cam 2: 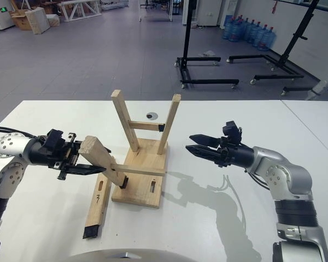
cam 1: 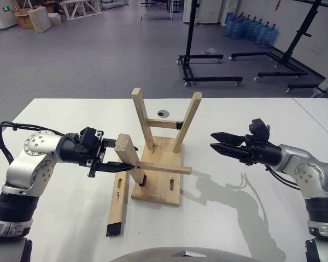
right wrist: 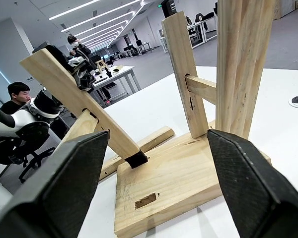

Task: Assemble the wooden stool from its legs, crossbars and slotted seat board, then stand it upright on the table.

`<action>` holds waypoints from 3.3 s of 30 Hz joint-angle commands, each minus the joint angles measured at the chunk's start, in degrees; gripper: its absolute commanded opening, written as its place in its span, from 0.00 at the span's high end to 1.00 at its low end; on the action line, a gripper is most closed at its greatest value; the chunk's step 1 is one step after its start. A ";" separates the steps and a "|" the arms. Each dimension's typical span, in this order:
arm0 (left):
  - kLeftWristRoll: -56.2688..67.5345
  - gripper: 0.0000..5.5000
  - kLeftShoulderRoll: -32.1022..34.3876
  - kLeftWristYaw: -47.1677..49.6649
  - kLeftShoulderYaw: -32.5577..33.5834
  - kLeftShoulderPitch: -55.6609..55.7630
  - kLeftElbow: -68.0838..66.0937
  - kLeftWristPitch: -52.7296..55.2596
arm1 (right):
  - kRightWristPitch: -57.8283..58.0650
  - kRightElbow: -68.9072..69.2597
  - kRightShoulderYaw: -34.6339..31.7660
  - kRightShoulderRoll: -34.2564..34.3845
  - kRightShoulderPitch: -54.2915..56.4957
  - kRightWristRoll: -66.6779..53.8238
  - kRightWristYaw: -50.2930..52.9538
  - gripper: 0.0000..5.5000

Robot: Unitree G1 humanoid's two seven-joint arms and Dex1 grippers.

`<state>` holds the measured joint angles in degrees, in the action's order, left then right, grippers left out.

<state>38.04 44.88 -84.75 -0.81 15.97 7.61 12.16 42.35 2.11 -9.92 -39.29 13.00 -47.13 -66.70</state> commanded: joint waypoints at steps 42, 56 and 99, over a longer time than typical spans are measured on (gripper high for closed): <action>-8.10 0.63 -6.22 -2.70 -1.20 13.37 -17.12 -3.73 | -2.94 -1.14 1.86 1.67 -0.31 3.51 0.18 0.34; -9.29 0.63 -5.37 -4.42 -3.58 10.97 -11.37 -2.64 | -3.18 -1.44 2.48 1.52 -0.23 3.75 -0.08 0.34; -18.15 0.56 2.60 4.90 -17.41 -3.03 -6.42 -5.00 | -4.87 -2.34 2.53 2.23 0.78 5.17 0.50 0.34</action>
<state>30.50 44.26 -79.68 -11.06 17.58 3.49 1.95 38.06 0.01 -6.95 -36.70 12.67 -42.77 -66.58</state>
